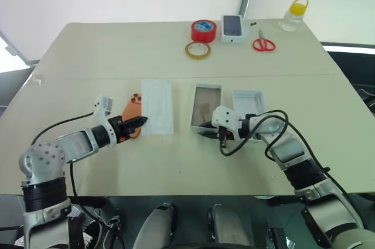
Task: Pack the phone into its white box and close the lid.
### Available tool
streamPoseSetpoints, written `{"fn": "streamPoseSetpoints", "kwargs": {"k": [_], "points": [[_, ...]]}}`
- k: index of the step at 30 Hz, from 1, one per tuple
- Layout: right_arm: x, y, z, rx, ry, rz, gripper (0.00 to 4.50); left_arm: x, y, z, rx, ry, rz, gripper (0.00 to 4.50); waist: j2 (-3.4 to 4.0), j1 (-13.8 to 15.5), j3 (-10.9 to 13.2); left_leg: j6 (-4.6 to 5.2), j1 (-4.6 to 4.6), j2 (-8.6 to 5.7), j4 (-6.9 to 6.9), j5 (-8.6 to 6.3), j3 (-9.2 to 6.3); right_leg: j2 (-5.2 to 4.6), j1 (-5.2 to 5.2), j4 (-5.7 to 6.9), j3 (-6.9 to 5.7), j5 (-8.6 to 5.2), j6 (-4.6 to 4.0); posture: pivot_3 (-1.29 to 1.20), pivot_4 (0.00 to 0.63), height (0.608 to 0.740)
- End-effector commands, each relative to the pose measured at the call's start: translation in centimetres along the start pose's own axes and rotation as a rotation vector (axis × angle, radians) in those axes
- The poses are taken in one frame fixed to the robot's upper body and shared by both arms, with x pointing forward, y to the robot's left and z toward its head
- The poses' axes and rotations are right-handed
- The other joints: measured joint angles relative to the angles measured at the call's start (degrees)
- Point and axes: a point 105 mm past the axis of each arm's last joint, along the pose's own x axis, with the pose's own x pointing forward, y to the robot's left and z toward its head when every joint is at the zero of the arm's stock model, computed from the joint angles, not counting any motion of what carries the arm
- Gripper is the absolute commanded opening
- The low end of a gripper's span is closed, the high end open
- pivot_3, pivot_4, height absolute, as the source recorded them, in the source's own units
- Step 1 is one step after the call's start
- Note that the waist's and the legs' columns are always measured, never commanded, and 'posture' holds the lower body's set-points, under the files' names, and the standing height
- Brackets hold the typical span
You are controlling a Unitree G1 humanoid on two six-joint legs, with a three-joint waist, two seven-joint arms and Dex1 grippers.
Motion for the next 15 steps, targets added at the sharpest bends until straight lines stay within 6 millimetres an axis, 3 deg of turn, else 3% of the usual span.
{"fn": "streamPoseSetpoints", "kwargs": {"k": [1,9,15], "points": [[0.6,0.8,1.0,-0.041,-0.022,0.027,0.06,0.1,-1.4,1.7,0.046,-0.057,-0.032,0.0,0.0,-0.02,0.0,0.0,0.0,0.0,0.0,0.0,0.0,0.0,0.01,0.0,0.0,0.0,0.0,0.0,0.15,0.74],[1.8,3.3,3.9,-0.083,-0.13,0.103,0.06,0.6,-2.9,1.9,0.041,-0.047,-0.093,0.0,-0.03,-0.2,0.02,-0.03,0.0,0.01,-0.01,0.01,-0.01,0.02,-0.04,0.02,0.01,0.0,0.0,0.0,0.15,0.74],[2.6,4.6,4.5,-0.084,-0.153,0.133,0.06,1.1,-3.5,1.0,0.051,-0.012,-0.111,0.0,-0.03,-0.03,0.02,-0.03,0.0,0.0,0.0,0.02,-0.02,0.02,-0.03,0.02,0.0,0.0,0.01,0.0,0.15,0.74]]}}
